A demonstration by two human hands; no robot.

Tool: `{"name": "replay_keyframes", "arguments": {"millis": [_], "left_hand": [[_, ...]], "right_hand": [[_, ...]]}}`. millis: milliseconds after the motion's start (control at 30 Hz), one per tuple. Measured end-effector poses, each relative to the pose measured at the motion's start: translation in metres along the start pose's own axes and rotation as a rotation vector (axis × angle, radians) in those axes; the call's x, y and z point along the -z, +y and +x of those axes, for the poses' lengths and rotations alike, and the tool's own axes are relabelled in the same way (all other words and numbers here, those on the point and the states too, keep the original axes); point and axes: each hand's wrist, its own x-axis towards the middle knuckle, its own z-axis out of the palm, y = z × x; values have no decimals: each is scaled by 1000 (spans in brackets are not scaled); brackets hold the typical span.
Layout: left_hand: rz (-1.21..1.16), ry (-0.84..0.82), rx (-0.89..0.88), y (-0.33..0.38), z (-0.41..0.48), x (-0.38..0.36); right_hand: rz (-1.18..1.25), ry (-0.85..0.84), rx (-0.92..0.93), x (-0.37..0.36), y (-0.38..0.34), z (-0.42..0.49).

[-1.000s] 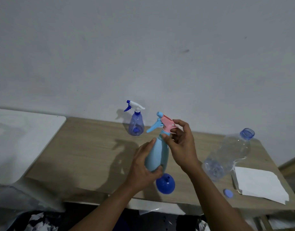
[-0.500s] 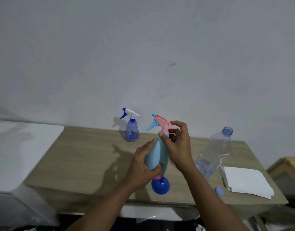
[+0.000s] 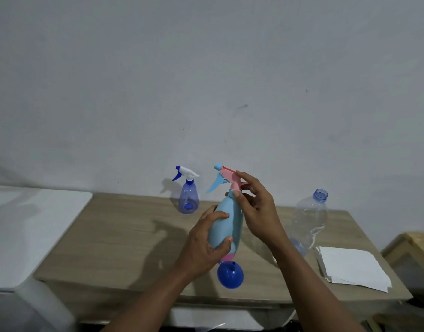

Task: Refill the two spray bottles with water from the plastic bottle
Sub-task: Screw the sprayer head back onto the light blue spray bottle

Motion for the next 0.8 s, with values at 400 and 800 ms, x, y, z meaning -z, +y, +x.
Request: {"name": "replay_keyframes", "arguments": {"millis": [400,800], "left_hand": [[-91,-65,-49,14,5,7],[-68,7,-115,12,6,15]], "right_hand": [[57,32,-17,4,-10,2],[55,-92,-27,1,-4,1]]}}
